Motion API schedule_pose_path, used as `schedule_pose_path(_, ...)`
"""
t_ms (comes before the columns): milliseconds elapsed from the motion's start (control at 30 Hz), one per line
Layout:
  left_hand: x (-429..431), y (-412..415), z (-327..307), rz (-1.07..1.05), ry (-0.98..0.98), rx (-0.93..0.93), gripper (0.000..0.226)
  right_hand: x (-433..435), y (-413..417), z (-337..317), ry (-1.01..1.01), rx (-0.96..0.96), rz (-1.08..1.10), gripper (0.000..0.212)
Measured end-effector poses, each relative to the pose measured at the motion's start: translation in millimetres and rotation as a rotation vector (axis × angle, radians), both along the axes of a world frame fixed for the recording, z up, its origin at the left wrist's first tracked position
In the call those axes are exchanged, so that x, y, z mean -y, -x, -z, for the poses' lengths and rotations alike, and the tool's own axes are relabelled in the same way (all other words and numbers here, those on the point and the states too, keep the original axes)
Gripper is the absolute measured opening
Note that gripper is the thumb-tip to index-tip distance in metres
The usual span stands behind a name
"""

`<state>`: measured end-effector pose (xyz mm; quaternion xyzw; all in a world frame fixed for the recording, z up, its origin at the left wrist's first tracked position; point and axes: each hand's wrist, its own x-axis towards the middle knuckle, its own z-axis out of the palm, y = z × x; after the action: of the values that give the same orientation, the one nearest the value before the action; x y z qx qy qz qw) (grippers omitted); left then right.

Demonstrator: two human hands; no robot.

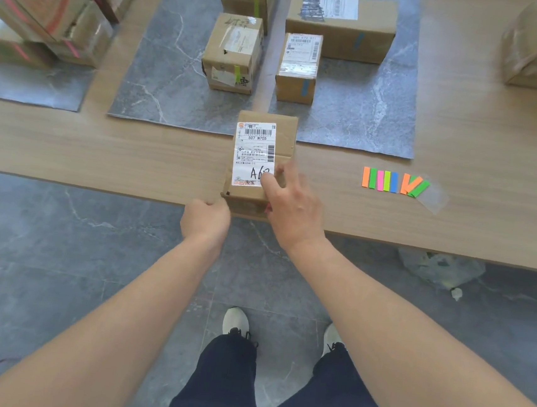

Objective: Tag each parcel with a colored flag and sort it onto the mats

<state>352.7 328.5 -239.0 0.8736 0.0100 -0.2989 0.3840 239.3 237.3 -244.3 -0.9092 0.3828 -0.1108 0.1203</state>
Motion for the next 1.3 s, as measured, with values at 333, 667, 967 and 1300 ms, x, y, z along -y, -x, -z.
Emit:
schedule_pose_path(333,28,-15,-36,-0.055,0.313,-0.181,0.031,15,-11,-44,-1.085,0.500,0.483,0.041)
schedule_pose_path(667,33,-33,-71,0.072,0.398,-0.324,0.043,8,-22,-95,-1.218,0.526,0.586,0.037)
schedule_pose_path(967,29,-54,-153,0.116,0.519,-0.289,0.048,-2,-40,-184,-1.105,0.620,0.551,0.044)
schedule_pose_path(1300,15,-33,-266,0.164,0.598,-0.209,0.051,-1,-15,-277,-0.949,0.624,0.432,0.035)
